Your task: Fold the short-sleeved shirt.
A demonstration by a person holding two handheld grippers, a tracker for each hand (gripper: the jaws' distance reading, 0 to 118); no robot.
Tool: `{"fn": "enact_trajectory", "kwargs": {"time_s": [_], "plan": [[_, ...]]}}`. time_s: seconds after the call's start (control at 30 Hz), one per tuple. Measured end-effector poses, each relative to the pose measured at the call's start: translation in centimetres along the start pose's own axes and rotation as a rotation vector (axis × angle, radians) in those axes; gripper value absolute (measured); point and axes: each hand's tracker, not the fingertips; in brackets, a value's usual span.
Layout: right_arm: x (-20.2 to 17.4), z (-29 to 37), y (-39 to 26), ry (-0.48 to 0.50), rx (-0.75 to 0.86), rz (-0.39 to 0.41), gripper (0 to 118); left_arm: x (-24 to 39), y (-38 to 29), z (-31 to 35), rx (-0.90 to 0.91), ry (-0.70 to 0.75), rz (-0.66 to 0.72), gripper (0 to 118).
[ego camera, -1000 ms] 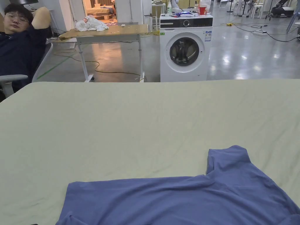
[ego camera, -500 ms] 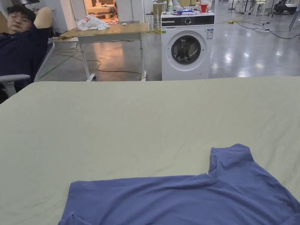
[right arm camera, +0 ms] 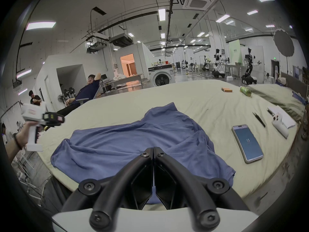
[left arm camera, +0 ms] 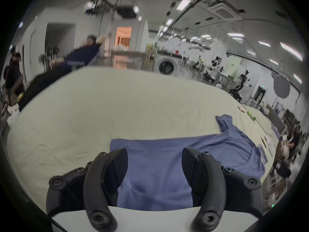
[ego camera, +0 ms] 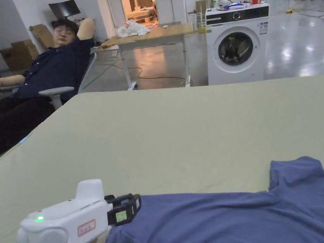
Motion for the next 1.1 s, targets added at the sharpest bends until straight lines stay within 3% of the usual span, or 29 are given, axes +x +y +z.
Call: {"fn": "enact_trajectory", "kwargs": {"time_s": [0.1,0.13,0.17,0.23,0.27,0.33,0.5,0.6,0.63,0.73,0.83,1.0,1.1], "plan": [[0.5,0.3,0.0,-0.017,-0.004,-0.021,0,-2.4,2.3,-6.6,-0.118,0.078,0.013,69],[0.6,0.5,-0.1,-0.034,-0.004,-0.022,0,-2.8,2.3,-8.5,-0.148,0.121,0.015,64],[0.8,0.7,-0.1,-0.047,-0.004,-0.024,0,-3.4,2.3,-10.5,-0.182,0.145,0.022,52],[1.2,1.2,0.1,-0.059,-0.015,-0.027,0,-5.0,2.4,-13.5,-0.247,0.149,0.085,14],[1.5,1.4,0.0,-0.076,-0.022,-0.023,0,-5.6,2.3,-14.4,-0.239,0.162,0.14,11],[2.1,1.6,0.0,-0.098,-0.046,-0.025,0,-6.3,2.2,-15.8,-0.266,0.179,0.239,10],[4.1,0.0,1.0,-0.081,-0.091,-0.074,0,-4.3,1.8,-16.1,-0.33,0.172,0.017,1],[4.4,-3.7,5.0,-0.085,-0.096,0.114,0,-4.0,2.6,-17.0,-0.384,0.185,0.013,0],[4.5,-5.4,6.6,-0.091,-0.115,0.146,9,-3.8,2.7,-17.3,-0.407,0.188,-0.002,0],[6.0,-12.1,11.2,-0.114,-0.256,0.073,74,-3.5,2.7,-17.8,-0.44,0.192,-0.042,0],[7.6,-19.0,14.3,-0.066,-0.342,-0.006,75,-2.8,2.8,-17.6,-0.459,0.201,-0.029,0],[9.0,-29.8,15.3,-0.128,-0.566,0.018,74,-2.7,3.0,-17.3,-0.481,0.19,-0.024,0],[10.6,-34.4,13.5,-0.2,-0.719,0.051,62,-2.9,3.0,-17.0,-0.473,0.184,0.0,0]]}}
